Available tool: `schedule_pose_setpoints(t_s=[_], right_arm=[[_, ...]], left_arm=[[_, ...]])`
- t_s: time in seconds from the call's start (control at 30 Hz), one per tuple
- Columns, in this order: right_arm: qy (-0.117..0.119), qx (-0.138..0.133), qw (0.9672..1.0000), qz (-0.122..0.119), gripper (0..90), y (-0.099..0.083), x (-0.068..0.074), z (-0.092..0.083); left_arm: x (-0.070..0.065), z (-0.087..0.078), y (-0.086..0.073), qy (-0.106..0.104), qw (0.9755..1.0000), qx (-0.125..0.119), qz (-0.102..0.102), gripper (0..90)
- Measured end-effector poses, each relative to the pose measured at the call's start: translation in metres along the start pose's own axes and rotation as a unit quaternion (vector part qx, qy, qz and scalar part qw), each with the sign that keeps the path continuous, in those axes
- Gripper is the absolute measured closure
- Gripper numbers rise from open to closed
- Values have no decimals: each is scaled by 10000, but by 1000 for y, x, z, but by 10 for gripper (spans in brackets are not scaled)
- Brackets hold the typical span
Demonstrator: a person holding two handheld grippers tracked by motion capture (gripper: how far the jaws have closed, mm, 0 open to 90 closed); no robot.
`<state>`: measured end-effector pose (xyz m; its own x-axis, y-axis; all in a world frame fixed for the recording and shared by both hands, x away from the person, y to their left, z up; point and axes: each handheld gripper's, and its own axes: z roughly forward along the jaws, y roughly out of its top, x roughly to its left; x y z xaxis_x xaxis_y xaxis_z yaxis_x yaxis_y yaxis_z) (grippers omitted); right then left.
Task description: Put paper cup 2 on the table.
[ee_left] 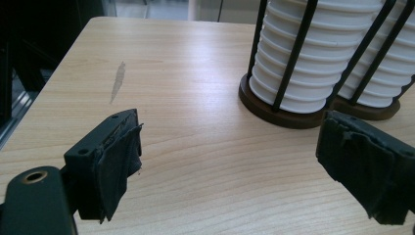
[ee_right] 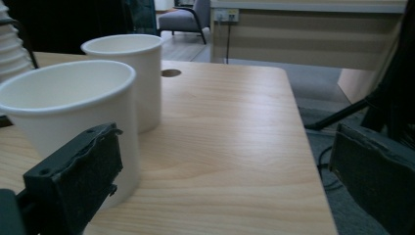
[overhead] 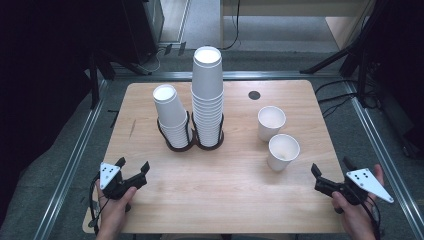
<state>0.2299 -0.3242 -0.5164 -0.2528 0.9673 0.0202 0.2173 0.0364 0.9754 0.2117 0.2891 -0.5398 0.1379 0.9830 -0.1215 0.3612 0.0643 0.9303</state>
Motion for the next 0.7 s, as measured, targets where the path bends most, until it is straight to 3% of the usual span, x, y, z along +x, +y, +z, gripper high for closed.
schedule_pose_setpoints(t_s=[0.37,0.7], right_arm=[[-508,212,9983,198,0,-14,-22,0],[-462,240,9984,196,0,-14,-18,3]], left_arm=[[9,1,-5,148,9998,104,34,97],[10,4,-7,151,9997,166,13,98]])
